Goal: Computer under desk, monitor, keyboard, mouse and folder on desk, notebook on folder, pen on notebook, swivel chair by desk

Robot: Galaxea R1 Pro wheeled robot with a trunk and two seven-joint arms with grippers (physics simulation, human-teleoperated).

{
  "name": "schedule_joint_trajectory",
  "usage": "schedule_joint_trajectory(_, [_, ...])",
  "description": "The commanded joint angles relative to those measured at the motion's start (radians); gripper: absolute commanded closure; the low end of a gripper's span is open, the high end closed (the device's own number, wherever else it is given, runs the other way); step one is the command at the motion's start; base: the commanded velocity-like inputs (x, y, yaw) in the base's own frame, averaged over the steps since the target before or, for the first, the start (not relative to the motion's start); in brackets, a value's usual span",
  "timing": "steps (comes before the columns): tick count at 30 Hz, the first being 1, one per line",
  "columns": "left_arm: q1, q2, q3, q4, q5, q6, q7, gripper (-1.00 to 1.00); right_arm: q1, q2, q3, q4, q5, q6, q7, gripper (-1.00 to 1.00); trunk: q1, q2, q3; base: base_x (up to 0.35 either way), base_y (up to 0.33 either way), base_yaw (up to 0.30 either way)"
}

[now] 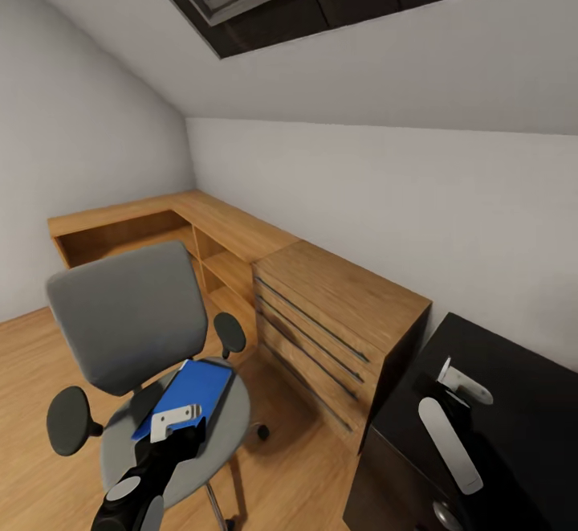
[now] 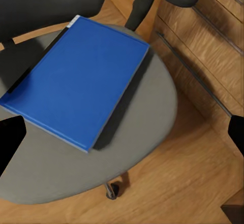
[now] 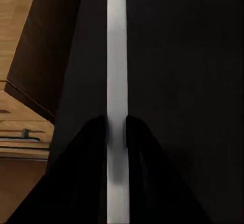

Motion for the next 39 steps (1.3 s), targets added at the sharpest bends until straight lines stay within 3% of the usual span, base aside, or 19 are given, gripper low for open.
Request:
schedule_joint_trajectory(1, [0.0,0.0,-0.001,-0.002,0.011,0.004,0.008,-1.0,-0.001,-0.001,-0.002,0.01,-0.004,0.005,0.004,1.0,0.0,-0.001,-0.001,0.007,-0.008,0.0])
schedule_joint_trajectory(6, [0.0,-0.002,-0.01,-0.006,0.011,0.004,0.01,-1.0,-0.001,-0.005,-0.044,0.051,-0.004,0.01,0.041,1.0,0.0,-0.001,-0.001,0.003,-0.003,0.0])
schedule_joint_trajectory(22, [0.0,-0.003,-0.011,-0.009,0.012,0.004,0.013,-1.0,-0.003,-0.004,-0.122,0.058,-0.007,0.111,0.05,1.0,0.0,-0.001,-0.001,0.0,0.0,0.0])
schedule_joint_trajectory(39, [0.0,-0.003,-0.011,-0.011,0.012,0.004,0.013,-1.0,-0.004,-0.004,-0.138,0.072,-0.007,0.119,0.051,1.0,0.065,-0.12,-0.054,0.0,0.0,0.0])
